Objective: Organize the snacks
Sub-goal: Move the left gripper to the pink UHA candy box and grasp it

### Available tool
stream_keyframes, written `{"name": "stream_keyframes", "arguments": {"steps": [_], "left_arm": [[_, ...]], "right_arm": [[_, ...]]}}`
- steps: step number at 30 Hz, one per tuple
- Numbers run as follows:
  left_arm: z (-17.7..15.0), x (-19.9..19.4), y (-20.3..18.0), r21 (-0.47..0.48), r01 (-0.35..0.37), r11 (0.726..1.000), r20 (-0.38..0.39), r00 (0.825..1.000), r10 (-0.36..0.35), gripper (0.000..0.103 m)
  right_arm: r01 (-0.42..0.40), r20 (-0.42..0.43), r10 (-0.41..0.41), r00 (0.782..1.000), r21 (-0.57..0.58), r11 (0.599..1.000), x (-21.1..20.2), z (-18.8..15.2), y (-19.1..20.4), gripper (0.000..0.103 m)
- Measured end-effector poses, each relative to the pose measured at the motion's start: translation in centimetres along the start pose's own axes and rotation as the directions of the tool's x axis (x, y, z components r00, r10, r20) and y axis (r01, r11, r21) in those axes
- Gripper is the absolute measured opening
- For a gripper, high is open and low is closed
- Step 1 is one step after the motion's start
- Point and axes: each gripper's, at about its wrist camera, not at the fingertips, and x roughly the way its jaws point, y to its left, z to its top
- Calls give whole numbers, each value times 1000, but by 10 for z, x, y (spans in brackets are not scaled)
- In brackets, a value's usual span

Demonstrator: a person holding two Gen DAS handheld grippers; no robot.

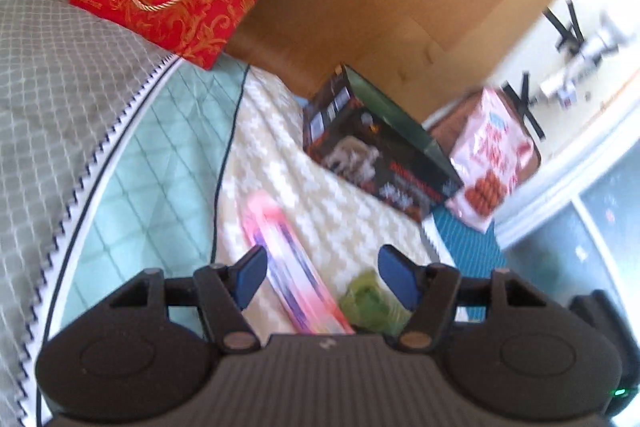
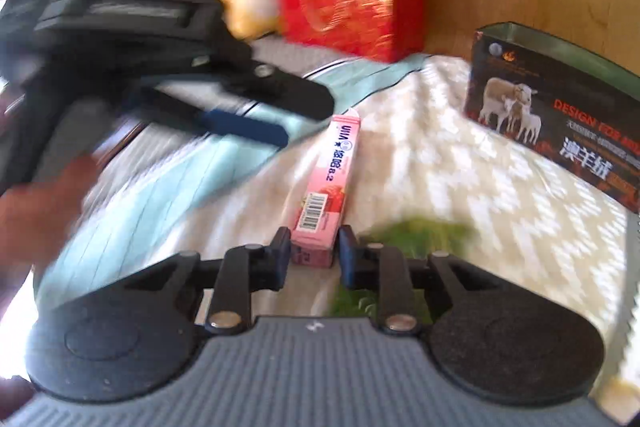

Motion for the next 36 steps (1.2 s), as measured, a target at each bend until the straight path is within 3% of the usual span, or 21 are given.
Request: {"name": "stream_keyframes", "arguments": {"steps": [3,6,9,11,16,25,33,36], "left_arm": [[-12,0,-2,31,18,999,-28,999,-17,64],[-22,5,-4,49,29,998,-57,998,-26,69],[-30,8,-7,52,34,998,-75,997,-30,69],[-32,6,-8,54,36,998,-71,997,-32,69],[-30,-5,-8,53,22,998,-46,999,-20,73],[-39,-31,3,62,14,998,-18,1000,-13,74],[-53,-17,-23,151,83,985,-81,994,-71,76],[-63,0,-33,195,60,979,-119,992,-37,76]], "right_arm": [[-63,-21,62,998,-84,994,-40,-29,5,29],[66,5,-66,998,-78,995,-67,-52,2,30],[192,71,-197,978,72,979,-92,-65,-11,42],[206,124,-225,967,150,967,-105,-72,-13,42],[184,181,-225,957,220,958,-111,-80,-7,43],[129,132,-159,978,211,969,-101,-85,4,45],[141,108,-170,980,236,961,-96,-87,0,45],[138,105,-168,980,248,959,-94,-87,-1,45]]}}
